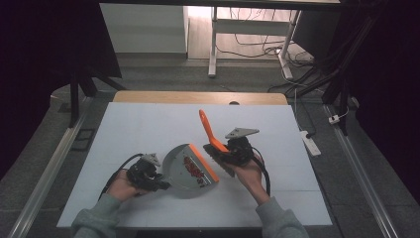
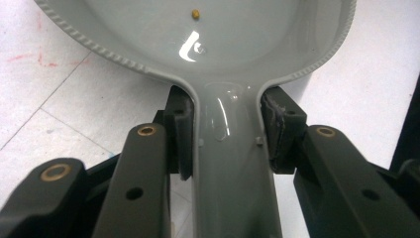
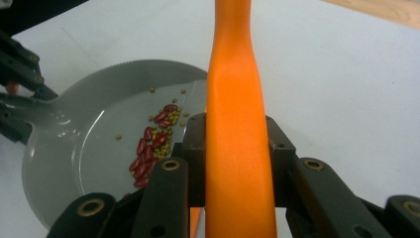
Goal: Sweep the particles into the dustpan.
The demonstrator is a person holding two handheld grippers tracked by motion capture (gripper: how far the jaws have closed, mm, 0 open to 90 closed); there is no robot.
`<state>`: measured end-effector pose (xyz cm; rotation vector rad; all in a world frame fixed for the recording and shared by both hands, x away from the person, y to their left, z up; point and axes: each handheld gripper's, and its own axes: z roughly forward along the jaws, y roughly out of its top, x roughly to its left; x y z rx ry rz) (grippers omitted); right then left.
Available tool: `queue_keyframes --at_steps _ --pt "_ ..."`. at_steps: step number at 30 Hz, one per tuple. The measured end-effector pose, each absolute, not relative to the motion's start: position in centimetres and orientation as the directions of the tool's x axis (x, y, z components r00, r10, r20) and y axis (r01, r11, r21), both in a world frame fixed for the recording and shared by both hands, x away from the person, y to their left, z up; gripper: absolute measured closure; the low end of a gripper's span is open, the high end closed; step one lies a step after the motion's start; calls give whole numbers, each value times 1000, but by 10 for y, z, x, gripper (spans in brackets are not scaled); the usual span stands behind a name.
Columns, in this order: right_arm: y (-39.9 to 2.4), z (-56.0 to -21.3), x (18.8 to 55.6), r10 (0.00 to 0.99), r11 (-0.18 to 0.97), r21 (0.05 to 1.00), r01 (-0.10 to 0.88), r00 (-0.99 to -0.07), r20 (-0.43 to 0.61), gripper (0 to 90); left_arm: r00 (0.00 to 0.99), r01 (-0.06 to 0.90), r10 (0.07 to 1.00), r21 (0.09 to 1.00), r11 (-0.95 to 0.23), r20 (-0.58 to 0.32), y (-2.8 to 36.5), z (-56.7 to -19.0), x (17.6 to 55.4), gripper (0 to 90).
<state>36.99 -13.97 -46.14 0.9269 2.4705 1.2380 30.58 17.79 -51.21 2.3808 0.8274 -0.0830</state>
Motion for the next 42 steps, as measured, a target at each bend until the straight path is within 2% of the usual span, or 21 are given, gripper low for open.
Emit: queue_keyframes --at_steps 25,42 --pt "-179 -449 356 613 475 790 387 -790 18 706 760 605 603 601 -522 -241 187 -500 299 618" --pt "-200 -443 349 617 462 794 395 -786 32 706 702 635 669 640 -433 -243 195 -491 295 617"
